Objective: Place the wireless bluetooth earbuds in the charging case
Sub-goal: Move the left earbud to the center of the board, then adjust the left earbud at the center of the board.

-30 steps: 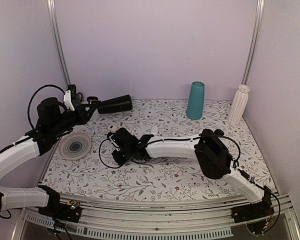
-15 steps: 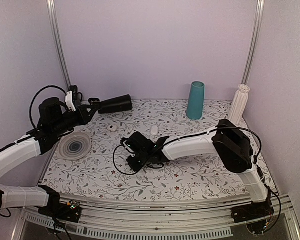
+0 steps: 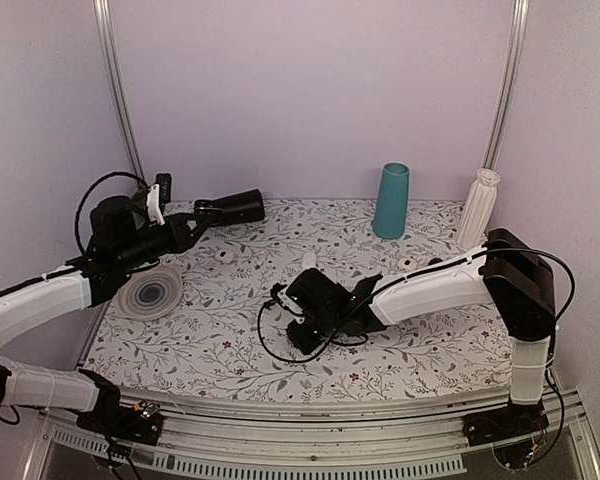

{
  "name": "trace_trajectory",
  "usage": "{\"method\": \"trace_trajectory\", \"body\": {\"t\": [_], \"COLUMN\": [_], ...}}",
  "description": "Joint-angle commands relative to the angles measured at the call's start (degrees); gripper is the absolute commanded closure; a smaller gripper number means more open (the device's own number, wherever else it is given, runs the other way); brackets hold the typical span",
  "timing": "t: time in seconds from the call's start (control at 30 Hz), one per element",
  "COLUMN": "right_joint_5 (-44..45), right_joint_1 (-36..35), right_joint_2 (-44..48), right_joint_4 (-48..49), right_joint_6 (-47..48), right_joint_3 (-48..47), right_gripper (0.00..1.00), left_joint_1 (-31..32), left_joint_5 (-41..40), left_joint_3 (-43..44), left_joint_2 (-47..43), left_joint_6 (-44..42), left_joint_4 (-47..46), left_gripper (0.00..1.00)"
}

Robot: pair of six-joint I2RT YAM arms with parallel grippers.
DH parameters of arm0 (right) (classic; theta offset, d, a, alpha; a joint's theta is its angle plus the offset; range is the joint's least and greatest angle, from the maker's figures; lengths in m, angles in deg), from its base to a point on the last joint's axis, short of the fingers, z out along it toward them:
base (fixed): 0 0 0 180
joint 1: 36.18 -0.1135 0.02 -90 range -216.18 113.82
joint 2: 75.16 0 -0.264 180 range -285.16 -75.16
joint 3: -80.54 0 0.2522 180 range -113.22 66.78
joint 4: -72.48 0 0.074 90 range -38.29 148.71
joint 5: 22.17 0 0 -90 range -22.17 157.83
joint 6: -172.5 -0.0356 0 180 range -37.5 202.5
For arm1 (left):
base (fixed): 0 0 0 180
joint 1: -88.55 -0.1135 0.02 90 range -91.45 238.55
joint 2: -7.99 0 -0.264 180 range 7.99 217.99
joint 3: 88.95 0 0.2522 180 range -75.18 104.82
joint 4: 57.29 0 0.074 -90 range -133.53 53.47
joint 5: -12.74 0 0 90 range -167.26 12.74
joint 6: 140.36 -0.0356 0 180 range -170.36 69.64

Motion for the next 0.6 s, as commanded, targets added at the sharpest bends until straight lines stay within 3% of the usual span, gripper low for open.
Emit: {"method": "trace_trajectory", "body": {"t": [0.0,0.57], "right_joint_5": [-3.01,-5.81], "right_joint_1": [1.73,6.86], "right_joint_2": [5.01,5.58], "right_joint_4": [1.80,1.71], "right_joint_6": [-1.41,-8.29], "right_joint_3": [2.07,4.65], "right_gripper": [0.84,0.83], "left_joint_1": [2.48,4.08], "left_joint_5": [1.52,3.07], "left_joint_3": [1.12,2.68], "left_joint_2": [1.44,4.01], "left_joint_6": [-1.12,-2.61], "left_joint_4": [-2.91,-2.68], "left_gripper": [1.00,1.00]}}
